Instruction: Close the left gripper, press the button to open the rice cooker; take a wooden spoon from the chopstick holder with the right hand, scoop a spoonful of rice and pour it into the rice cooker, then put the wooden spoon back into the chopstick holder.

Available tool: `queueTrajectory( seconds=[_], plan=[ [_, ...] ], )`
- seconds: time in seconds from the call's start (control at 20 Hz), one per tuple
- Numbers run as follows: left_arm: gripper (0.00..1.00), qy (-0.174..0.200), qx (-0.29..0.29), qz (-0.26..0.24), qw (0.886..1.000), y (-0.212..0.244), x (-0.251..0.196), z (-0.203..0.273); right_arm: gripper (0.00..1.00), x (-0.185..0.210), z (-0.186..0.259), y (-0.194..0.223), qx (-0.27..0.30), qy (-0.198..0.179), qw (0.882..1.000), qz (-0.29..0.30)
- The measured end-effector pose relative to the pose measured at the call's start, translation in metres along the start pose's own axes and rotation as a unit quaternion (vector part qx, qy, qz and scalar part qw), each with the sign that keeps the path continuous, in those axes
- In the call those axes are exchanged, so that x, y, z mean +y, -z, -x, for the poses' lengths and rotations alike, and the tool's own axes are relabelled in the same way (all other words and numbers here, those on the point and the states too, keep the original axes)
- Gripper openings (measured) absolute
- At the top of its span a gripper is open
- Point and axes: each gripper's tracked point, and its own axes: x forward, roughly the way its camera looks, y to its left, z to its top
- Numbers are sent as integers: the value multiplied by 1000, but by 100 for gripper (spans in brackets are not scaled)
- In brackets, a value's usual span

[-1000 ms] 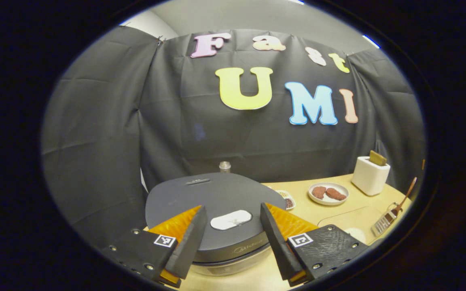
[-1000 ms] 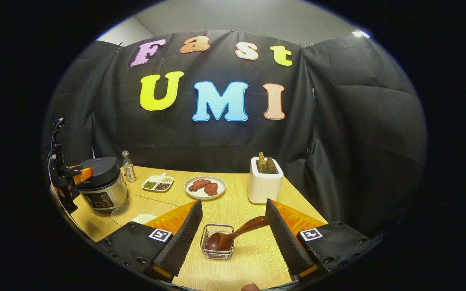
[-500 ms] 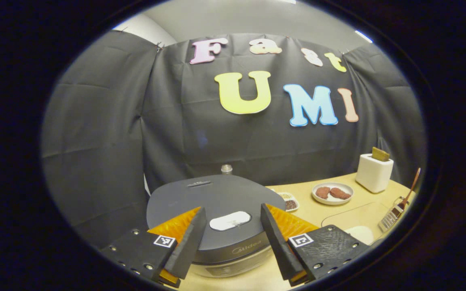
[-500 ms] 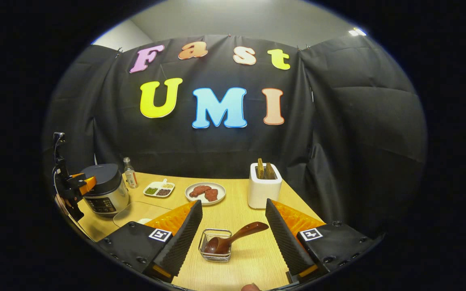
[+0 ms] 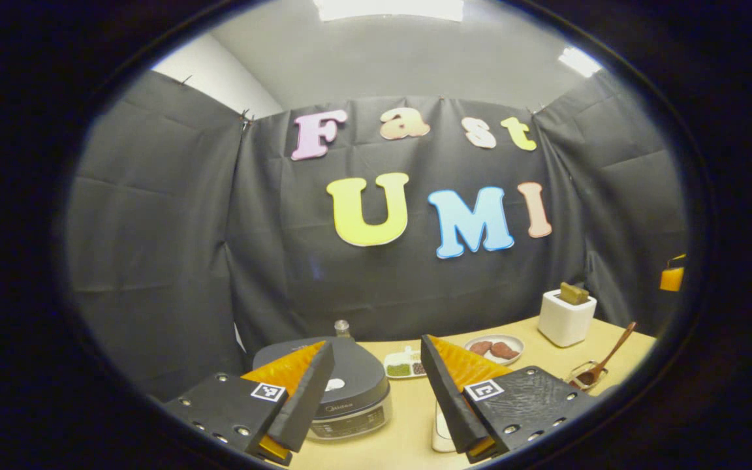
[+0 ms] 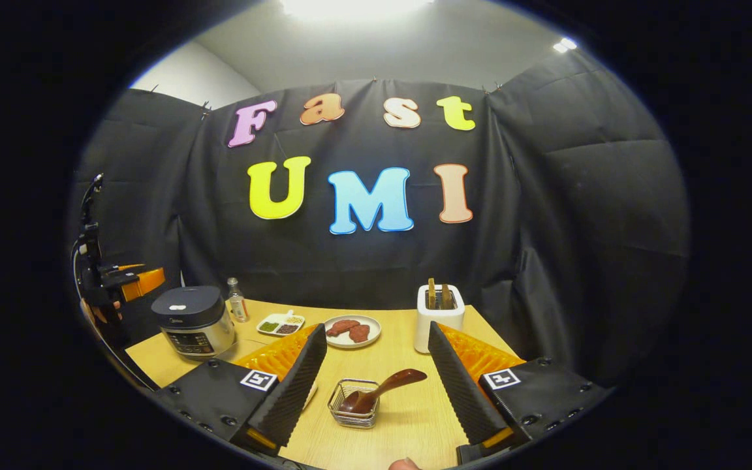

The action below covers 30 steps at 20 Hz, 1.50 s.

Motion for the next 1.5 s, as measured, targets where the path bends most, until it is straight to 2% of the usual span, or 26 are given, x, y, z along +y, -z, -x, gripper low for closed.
queueTrajectory(
  seconds=[0.25,0.3,0.35,0.75,1.2,1.5],
  plan=[
    [83,12,-14,3,1000,-42,-9,55,98,9,14,-17,-23,-11,1000,-8],
    [84,11,-17,6,1000,-47,-6,62,93,11,17,-21,-28,-9,1000,-8],
    [83,9,-20,8,1000,-51,-2,67,98,12,21,-23,-32,-6,999,-8],
    [83,6,-32,10,999,-60,35,113,98,43,51,-43,-64,14,998,-9],
    [83,-6,-38,16,999,-68,73,137,98,65,70,-56,-78,20,997,3],
    [83,-7,-38,18,999,-68,83,144,98,73,75,-61,-82,26,996,7]
  ],
)
